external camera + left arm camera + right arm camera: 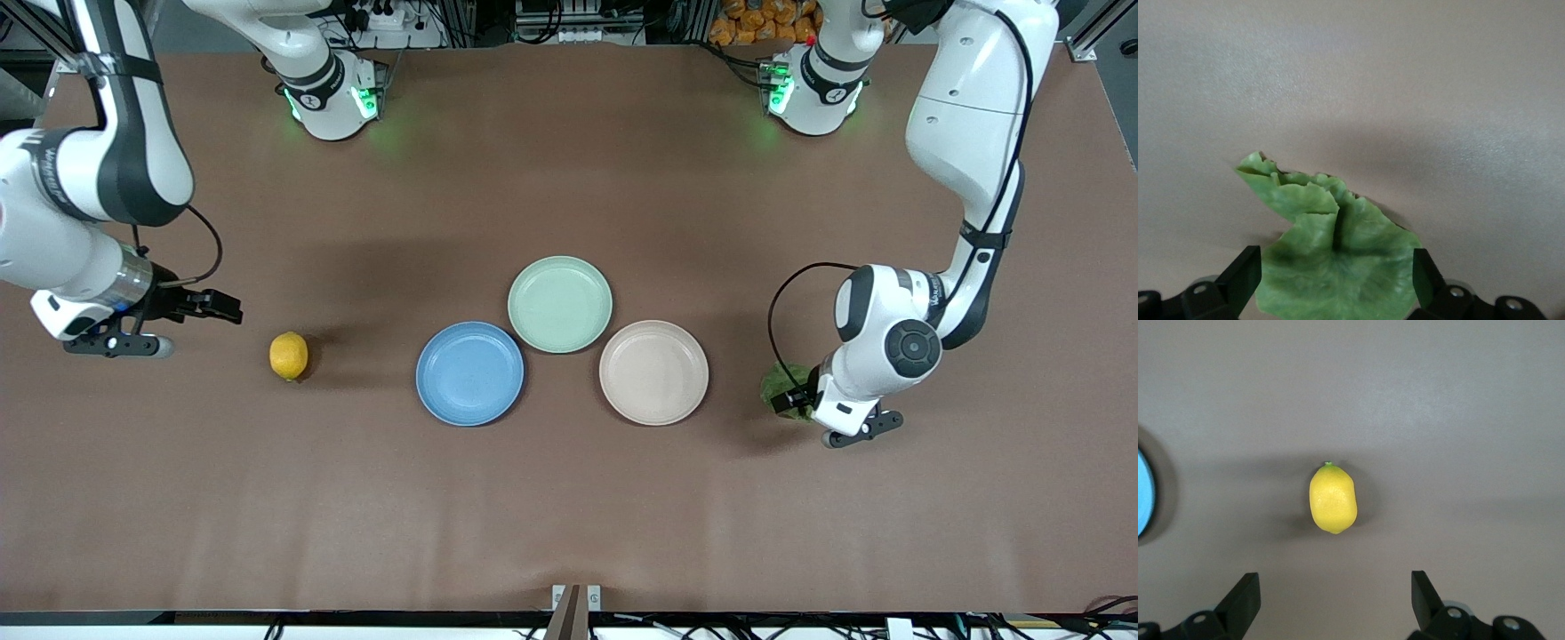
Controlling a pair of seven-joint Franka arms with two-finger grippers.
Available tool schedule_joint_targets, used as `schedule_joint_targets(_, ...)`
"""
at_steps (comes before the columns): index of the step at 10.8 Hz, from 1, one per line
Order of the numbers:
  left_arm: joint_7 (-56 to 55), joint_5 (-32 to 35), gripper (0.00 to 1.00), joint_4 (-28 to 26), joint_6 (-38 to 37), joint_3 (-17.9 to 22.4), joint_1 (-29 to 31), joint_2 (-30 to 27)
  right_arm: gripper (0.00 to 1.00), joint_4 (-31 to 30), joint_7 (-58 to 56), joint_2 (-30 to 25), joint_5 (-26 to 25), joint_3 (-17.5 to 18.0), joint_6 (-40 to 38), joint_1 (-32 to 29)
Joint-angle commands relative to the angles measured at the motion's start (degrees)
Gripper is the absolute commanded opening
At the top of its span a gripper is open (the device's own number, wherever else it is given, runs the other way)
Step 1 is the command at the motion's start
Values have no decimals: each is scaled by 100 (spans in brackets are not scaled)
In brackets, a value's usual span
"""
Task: Place lemon and lettuce in plates
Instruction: 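Grasp the lettuce with the left gripper while the right gripper grasps the lemon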
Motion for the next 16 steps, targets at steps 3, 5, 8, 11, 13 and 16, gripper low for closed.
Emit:
schedule_joint_targets(3, -182, 219, 100, 6, 67, 20, -18, 99, 100, -875, -74, 76, 107, 5, 1236, 99)
schedule_joint_targets(5, -174, 228, 100, 6, 67, 29, -27, 152, 100, -885, -74, 331, 107, 5, 1543, 169)
schedule_joint_targets(8, -104, 437, 100, 32, 67, 37, -27, 187, 100, -885, -74, 656, 107, 5, 1957, 169)
schedule_joint_targets(11, -156, 738, 10, 41, 58, 11, 0, 178, 100, -885, -83, 946, 107, 5, 2335, 178)
schedule_joint_targets(13, -174, 738, 0, 49, 58, 11, -9, 161, 100, -885, -127, 1105, 107, 5, 2529, 178)
schedule_joint_targets(16, -165, 755, 0, 58, 58, 11, -18, 108, 100, -876, -110, 1307, 125, 5, 2705, 169)
